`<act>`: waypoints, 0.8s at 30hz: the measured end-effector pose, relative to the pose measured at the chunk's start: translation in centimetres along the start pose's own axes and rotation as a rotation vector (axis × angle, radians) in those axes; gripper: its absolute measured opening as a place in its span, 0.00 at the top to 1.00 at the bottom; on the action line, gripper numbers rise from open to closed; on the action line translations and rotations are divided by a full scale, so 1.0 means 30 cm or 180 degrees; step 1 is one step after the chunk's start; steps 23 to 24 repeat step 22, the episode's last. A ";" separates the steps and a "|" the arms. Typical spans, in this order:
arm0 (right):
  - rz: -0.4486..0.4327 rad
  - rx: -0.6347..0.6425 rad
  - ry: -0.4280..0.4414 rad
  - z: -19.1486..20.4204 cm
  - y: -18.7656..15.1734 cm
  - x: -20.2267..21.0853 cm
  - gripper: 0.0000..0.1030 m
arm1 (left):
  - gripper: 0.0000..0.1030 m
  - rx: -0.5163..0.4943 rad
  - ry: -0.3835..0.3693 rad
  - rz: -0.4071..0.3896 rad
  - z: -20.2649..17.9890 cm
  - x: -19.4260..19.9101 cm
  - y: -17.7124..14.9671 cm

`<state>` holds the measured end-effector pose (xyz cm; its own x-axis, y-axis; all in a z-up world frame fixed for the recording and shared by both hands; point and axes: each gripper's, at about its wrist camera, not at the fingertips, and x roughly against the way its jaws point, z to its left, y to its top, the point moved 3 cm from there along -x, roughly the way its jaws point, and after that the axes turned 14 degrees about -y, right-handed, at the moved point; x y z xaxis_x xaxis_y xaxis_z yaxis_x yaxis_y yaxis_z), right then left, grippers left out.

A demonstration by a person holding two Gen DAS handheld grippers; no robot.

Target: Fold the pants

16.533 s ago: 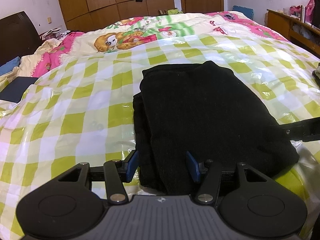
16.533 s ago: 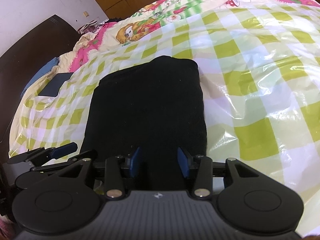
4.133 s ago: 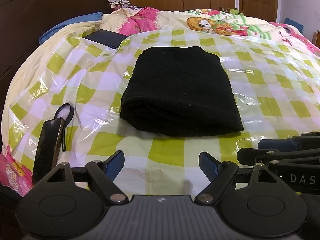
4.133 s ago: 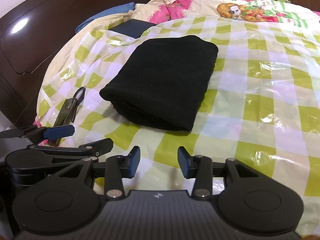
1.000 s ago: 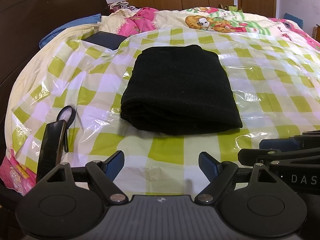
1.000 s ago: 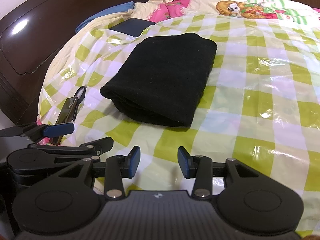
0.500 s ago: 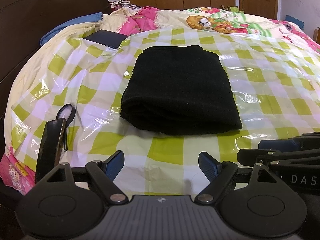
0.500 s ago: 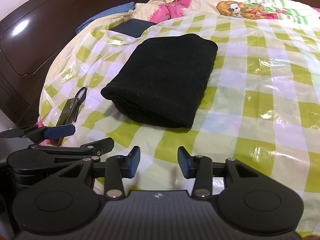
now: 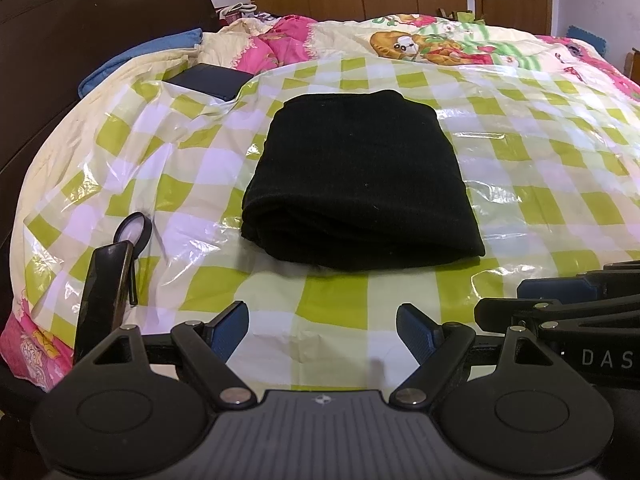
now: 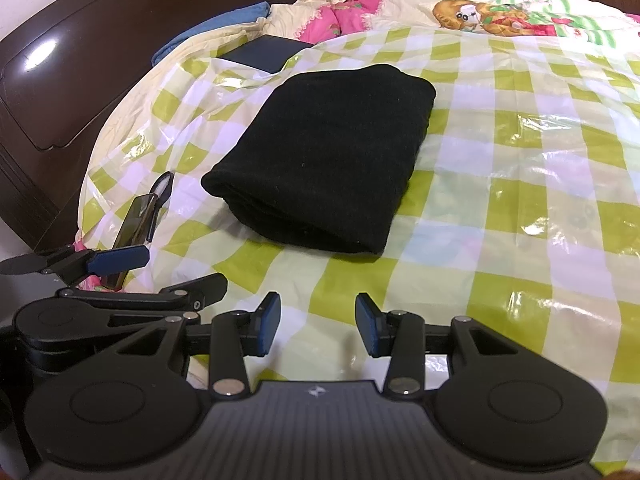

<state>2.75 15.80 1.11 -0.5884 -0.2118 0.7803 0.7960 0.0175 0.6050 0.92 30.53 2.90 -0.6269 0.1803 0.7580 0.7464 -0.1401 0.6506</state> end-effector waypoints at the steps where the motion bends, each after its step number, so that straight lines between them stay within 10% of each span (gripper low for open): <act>1: -0.0003 -0.0001 0.0001 -0.002 0.000 0.000 0.59 | 0.10 -0.0002 0.0005 -0.0001 0.000 0.000 0.000; 24: -0.0005 0.0004 0.0005 0.001 -0.001 0.000 0.59 | 0.10 -0.0038 0.0031 0.0011 -0.005 0.000 0.004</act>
